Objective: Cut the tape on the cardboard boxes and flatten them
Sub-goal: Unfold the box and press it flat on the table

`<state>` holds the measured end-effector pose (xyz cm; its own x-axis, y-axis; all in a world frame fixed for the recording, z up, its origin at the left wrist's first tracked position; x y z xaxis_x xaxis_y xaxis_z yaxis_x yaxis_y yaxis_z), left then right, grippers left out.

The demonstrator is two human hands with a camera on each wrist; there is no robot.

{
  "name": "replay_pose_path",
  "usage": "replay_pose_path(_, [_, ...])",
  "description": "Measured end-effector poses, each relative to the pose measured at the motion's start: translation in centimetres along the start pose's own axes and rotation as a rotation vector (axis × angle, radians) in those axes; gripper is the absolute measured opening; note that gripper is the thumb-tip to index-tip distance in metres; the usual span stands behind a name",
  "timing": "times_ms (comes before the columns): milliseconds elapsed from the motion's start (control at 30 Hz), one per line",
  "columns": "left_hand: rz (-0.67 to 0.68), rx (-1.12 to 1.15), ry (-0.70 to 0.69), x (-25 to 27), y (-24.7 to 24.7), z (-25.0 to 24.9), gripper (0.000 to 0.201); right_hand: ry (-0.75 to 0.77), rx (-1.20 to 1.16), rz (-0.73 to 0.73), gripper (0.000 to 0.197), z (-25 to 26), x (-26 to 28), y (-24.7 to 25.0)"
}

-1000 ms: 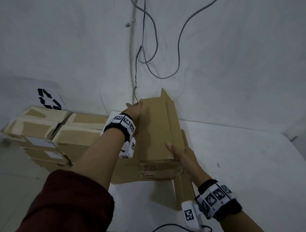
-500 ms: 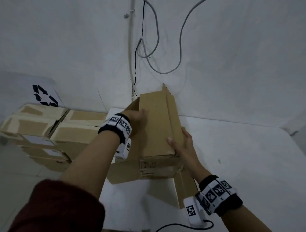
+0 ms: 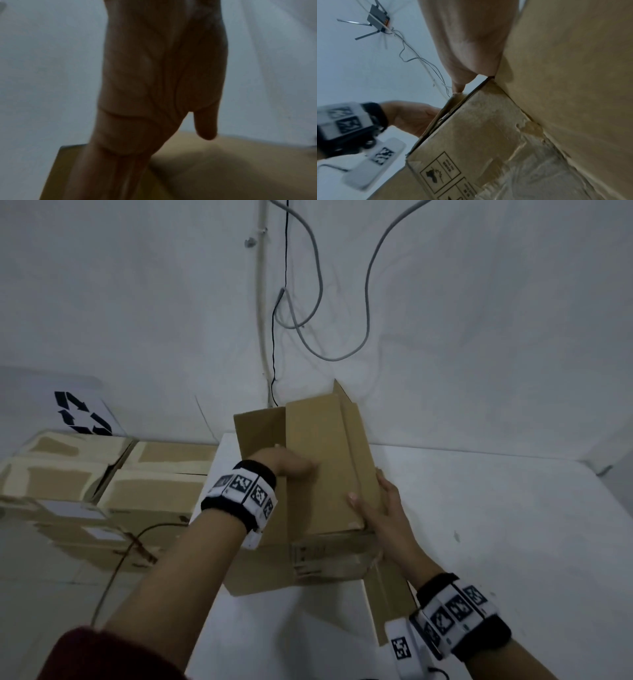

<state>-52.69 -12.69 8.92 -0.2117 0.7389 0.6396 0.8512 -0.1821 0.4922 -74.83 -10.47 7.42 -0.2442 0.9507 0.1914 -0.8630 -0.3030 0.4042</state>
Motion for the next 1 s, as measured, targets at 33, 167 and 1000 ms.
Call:
replay_pose_path(33, [0.049, -0.077, 0.038, 1.3, -1.2, 0.5, 0.133, 0.001, 0.025, -0.001, 0.08, 0.3, -0.4, -0.1])
replay_pose_path(167, [0.041, -0.244, -0.113, 4.6, -5.8, 1.7, 0.152, 0.0, 0.074, 0.001, 0.099, 0.4, -1.2, -0.4])
replay_pose_path(1000, [-0.678, 0.132, -0.321, 6.3, -1.2, 9.9, 0.043, -0.053, 0.198, 0.112, 0.086, -3.8, -3.1, -0.8])
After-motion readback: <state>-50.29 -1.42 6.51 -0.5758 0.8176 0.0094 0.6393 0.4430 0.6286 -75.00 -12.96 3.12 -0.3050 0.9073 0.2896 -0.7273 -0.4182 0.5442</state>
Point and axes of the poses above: each hand's wrist, its own x-axis away from the middle knuckle, its own y-axis out of the back of the hand, z = x × y, the point moved 9 cm from there along -x, towards the middle knuckle, and after that the axes turned 15 degrees about x, right-handed, at the moved point
